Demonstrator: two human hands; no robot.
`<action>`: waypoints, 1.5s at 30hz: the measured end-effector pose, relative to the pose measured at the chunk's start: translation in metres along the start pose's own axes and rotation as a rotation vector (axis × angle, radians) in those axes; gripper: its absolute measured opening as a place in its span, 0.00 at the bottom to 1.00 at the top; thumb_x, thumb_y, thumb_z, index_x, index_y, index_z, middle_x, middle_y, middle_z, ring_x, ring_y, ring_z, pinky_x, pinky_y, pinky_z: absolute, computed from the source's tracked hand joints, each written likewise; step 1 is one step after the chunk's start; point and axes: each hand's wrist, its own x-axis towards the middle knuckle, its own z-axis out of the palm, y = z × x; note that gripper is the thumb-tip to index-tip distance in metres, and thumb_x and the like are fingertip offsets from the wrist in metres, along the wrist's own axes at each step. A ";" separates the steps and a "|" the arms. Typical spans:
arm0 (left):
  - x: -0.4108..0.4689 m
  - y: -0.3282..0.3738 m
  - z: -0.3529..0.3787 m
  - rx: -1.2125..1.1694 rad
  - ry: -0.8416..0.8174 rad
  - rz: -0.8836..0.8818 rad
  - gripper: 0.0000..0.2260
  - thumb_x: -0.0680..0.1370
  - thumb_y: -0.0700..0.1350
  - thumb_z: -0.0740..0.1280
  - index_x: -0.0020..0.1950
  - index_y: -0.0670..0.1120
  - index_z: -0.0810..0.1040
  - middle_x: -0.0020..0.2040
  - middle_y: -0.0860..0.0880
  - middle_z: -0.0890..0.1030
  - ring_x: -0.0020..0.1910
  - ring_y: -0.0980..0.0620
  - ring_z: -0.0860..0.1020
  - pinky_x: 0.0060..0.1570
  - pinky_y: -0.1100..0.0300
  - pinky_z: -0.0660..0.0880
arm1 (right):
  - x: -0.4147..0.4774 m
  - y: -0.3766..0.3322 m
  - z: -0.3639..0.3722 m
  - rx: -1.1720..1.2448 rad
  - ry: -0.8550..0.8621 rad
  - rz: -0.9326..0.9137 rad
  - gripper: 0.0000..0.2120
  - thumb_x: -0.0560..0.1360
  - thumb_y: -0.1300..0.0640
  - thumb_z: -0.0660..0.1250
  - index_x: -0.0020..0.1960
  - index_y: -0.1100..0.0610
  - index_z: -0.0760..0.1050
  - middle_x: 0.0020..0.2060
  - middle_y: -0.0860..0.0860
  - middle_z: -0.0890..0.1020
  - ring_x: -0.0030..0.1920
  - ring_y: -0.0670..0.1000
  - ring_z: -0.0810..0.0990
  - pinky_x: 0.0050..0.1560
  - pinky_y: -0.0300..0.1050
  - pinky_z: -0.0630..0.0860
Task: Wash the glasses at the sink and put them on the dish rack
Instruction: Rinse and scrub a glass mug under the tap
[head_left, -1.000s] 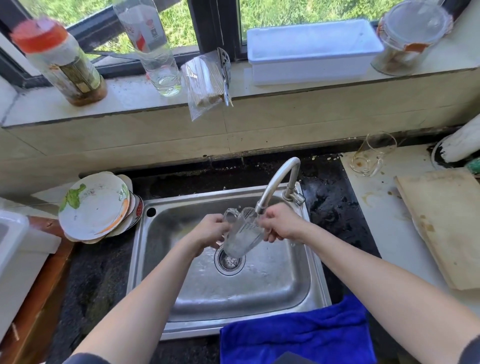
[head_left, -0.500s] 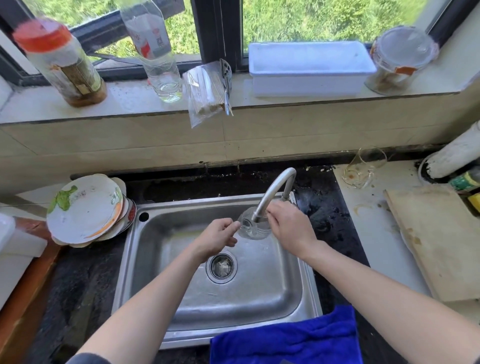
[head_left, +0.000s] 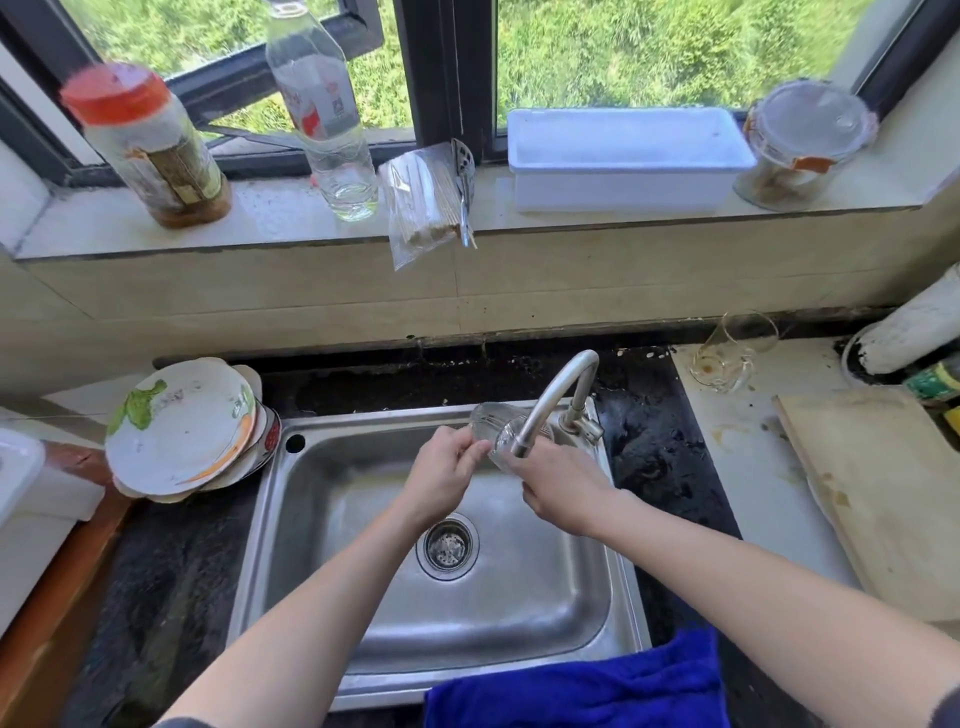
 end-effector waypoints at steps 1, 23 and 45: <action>0.000 0.003 0.003 0.009 -0.004 0.010 0.12 0.80 0.46 0.62 0.37 0.47 0.70 0.38 0.47 0.72 0.43 0.49 0.70 0.39 0.59 0.61 | 0.006 -0.002 -0.001 -0.021 0.019 0.039 0.25 0.78 0.60 0.59 0.74 0.52 0.60 0.68 0.55 0.70 0.67 0.57 0.69 0.47 0.48 0.72; 0.004 -0.001 -0.005 0.072 -0.087 -0.073 0.18 0.81 0.50 0.61 0.33 0.48 0.63 0.30 0.52 0.67 0.33 0.50 0.66 0.34 0.55 0.60 | 0.009 -0.011 0.007 0.022 -0.094 0.053 0.17 0.78 0.60 0.58 0.66 0.54 0.67 0.59 0.58 0.75 0.58 0.61 0.76 0.48 0.54 0.74; 0.027 -0.052 0.035 -1.187 -0.056 -0.810 0.26 0.77 0.62 0.62 0.63 0.42 0.75 0.55 0.39 0.82 0.49 0.40 0.82 0.45 0.46 0.78 | 0.001 -0.018 0.014 0.494 0.019 0.047 0.21 0.74 0.37 0.55 0.57 0.46 0.78 0.53 0.46 0.84 0.56 0.52 0.80 0.54 0.53 0.76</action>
